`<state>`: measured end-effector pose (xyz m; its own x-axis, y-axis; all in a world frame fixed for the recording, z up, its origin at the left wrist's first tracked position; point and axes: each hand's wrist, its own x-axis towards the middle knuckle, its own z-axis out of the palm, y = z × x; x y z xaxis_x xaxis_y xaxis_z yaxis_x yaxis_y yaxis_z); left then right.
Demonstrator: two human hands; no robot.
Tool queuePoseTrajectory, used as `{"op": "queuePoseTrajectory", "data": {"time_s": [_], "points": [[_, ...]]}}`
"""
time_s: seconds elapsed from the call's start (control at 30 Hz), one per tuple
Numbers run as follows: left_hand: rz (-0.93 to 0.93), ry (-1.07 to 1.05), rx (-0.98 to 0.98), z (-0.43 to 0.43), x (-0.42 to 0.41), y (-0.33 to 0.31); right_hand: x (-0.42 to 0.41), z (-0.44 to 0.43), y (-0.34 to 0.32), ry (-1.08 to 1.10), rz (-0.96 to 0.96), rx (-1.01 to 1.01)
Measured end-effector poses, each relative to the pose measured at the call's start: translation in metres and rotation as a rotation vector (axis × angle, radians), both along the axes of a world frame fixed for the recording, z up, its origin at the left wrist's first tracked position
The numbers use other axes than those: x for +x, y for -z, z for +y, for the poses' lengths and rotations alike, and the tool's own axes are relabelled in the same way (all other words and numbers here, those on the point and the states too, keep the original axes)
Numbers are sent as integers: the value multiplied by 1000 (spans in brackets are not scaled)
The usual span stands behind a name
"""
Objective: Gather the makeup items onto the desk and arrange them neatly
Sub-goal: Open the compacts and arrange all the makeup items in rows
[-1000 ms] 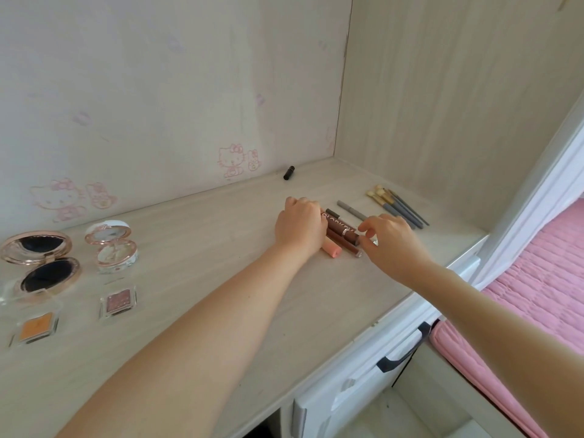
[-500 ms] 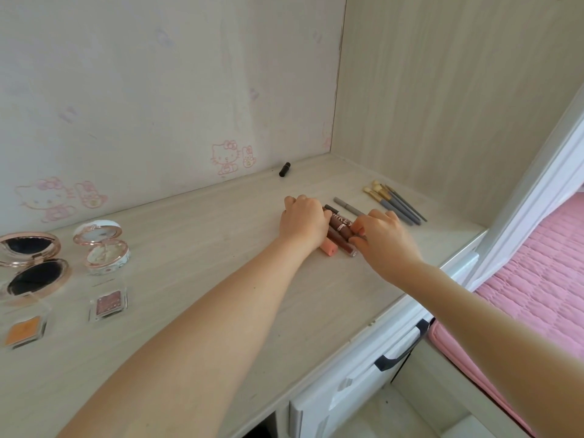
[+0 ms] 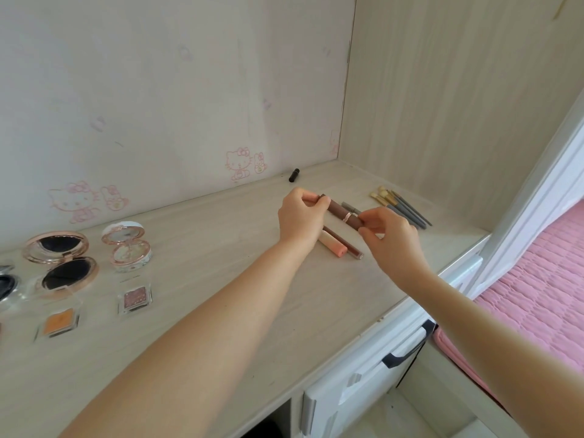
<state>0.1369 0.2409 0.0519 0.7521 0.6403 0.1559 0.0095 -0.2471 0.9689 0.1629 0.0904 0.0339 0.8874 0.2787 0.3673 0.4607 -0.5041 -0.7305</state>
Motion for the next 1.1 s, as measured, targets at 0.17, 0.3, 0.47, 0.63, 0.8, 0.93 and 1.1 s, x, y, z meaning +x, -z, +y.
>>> {"op": "queuePoseTrajectory", "data": {"time_s": [0.17, 0.3, 0.47, 0.63, 0.8, 0.93, 1.1], "points": [[-95, -6, -284, 7, -31, -7, -29, 9, -11, -63, 14, 106], [-141, 36, -346, 25, -73, -10, -53, 17, -19, -131, 9, 154], [-136, 80, -302, 55, -138, -8, -88, 39, -22, -248, 42, 170], [-108, 75, -198, 81, -193, -9, -123, 60, -21, -350, 49, 131], [-127, 38, -252, 99, -241, -5, -156, 83, -17, -467, 62, 31], [-206, -22, -425, 109, -275, 3, -184, 105, -7, -538, 84, 18], [-204, -70, -570, 120, -309, 11, -218, 128, 7, -621, 130, 7]]}}
